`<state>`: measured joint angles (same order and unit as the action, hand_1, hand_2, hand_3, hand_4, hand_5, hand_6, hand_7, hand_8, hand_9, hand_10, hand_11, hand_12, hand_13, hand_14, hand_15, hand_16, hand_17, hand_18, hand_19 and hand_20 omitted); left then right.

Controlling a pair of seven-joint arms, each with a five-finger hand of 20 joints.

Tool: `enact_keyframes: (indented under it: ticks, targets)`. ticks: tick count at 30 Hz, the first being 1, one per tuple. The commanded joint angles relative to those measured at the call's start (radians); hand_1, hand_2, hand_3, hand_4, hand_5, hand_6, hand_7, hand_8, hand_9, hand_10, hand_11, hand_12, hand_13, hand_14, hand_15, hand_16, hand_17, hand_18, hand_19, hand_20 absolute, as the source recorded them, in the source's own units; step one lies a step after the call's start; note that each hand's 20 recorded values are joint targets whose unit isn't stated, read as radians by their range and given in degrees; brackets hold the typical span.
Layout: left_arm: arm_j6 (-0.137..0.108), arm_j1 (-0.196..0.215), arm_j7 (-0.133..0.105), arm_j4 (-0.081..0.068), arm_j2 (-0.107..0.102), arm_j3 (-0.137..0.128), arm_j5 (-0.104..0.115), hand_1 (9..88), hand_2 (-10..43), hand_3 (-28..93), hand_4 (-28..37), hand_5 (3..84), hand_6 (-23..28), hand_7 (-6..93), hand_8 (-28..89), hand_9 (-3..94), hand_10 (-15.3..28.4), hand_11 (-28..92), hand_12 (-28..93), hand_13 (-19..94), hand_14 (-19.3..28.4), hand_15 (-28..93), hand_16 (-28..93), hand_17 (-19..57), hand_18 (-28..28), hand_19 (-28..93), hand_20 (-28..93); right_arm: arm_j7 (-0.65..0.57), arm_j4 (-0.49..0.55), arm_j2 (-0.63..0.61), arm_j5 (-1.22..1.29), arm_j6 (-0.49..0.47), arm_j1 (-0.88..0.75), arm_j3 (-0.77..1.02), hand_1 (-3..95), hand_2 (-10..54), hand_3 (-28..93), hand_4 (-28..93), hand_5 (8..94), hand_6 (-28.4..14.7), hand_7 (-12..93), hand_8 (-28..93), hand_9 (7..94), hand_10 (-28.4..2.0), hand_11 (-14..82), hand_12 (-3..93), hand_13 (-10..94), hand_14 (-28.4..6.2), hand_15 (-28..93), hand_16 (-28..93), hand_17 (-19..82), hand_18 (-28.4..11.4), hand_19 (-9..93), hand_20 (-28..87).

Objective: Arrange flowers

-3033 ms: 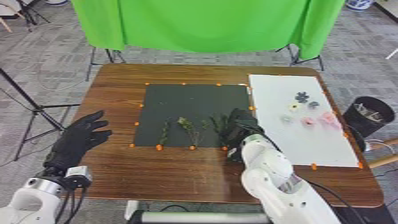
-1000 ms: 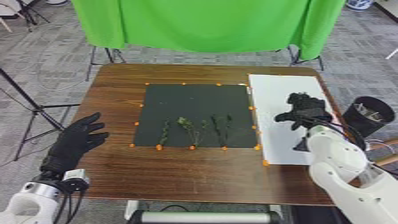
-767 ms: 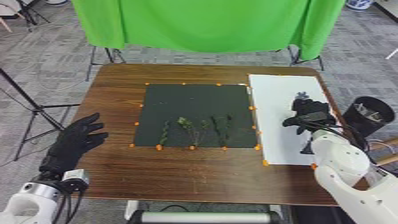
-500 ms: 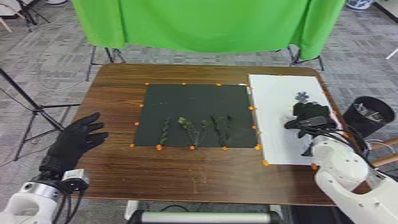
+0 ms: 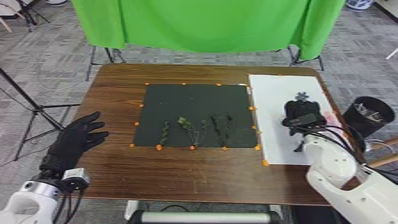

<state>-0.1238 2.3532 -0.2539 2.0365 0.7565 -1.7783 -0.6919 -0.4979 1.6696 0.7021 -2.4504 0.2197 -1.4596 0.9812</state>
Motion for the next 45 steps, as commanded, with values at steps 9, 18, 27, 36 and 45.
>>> enact_keyframes:
  ticks: [9,18,27,36,45]
  targets:
    - [0.009,0.061,0.017,0.020,-0.021,-0.076,-0.001,28.3,-8.6,69,-24.4,29.1,3.5,25.1,-13,26.8,12.1,32,15,26,15.3,48,-3,-6.2,22.8,51,9,0.102,0.062,0.077,0.004,0.057,0.143,-0.078,47.1,-9.5,85,-28,72.2,1.6,49,-2,86.3,-7.5,26.2,44.3,78,-6.2,71,24,42,-20.8,93,45]
    - [0.019,0.101,0.032,0.029,-0.050,-0.156,-0.007,28.1,-8.6,69,-24.2,29.0,3.5,25.1,-13,26.7,12.1,31,15,26,15.2,47,-3,-6.2,22.8,51,9,0.221,0.087,0.189,0.024,0.063,0.319,-0.227,45.5,-9.5,86,-24,73.2,1.1,49,-1,86.9,-7.4,26.7,44.5,78,-6.3,72,25,42,-20.9,93,46]
    - [0.040,0.049,0.042,0.012,-0.064,-0.125,-0.013,28.0,-8.8,69,-24.2,29.0,3.5,25.0,-13,26.7,12.2,31,15,26,15.3,47,-3,-6.1,22.8,51,9,0.318,0.019,0.355,0.018,0.006,0.385,-0.356,46.7,-9.5,85,-26,74.0,1.2,48,-4,87.4,-7.1,25.3,44.1,77,-5.9,72,25,42,-20.4,93,46]
    - [0.038,0.020,0.050,0.003,-0.080,-0.107,-0.013,28.1,-8.8,69,-24.2,29.1,3.5,25.0,-13,26.6,12.3,31,15,25,14.8,46,-3,-6.2,22.8,51,9,0.377,-0.048,0.475,-0.020,-0.043,0.412,-0.455,47.4,-9.5,85,-28,76.1,1.9,45,-6,89.3,-6.8,21.4,43.6,77,-5.8,72,25,42,-20.4,93,46]
    - [0.040,-0.023,0.067,-0.010,-0.101,-0.088,-0.018,28.1,-8.7,69,-24.2,29.1,3.5,25.1,-13,26.4,12.1,31,15,22,14.6,43,-3,-6.3,22.6,51,9,0.370,-0.096,0.549,-0.045,-0.038,0.468,-0.559,47.5,-9.5,84,-28,77.0,2.3,43,-5,90.2,-6.4,18.6,43.8,78,-5.6,72,24,42,-20.3,93,46]
